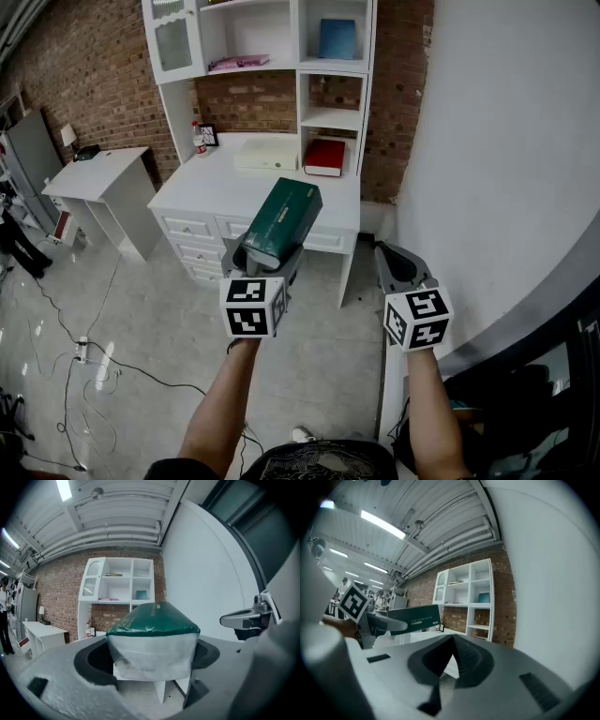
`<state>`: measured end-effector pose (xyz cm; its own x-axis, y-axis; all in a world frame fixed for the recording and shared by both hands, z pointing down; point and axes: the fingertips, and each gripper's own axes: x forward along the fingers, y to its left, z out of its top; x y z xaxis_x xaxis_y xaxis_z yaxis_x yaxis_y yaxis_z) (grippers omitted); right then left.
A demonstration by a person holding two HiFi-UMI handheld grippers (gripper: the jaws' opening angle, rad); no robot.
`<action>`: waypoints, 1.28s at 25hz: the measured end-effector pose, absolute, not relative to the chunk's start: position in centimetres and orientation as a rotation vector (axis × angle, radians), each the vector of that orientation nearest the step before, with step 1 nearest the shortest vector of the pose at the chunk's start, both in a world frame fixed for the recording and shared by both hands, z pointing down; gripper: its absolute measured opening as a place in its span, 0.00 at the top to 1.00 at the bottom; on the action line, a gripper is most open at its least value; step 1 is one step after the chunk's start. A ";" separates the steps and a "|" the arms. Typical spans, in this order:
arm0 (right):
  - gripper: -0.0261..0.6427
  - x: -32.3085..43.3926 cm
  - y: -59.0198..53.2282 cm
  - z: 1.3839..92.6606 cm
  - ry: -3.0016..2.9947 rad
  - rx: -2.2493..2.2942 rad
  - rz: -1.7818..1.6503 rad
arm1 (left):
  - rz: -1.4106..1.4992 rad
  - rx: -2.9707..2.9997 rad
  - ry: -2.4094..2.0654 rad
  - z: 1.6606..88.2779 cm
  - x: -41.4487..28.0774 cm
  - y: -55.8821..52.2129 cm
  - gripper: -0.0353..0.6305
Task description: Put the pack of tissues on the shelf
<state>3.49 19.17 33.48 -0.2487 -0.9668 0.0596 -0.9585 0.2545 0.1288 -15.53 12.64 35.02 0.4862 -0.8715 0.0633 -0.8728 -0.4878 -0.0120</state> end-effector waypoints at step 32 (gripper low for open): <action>0.95 6.8 4.2 34.4 -2.452 1.864 -0.056 | 0.099 2.665 -1.632 35.1 -14.3 -2.2 0.27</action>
<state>6.75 4.21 34.40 -0.2662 -0.9635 0.0265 -0.9613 0.2674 0.0658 -14.29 -2.16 35.14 0.4529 -0.8894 0.0621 -0.8904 -0.4547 -0.0201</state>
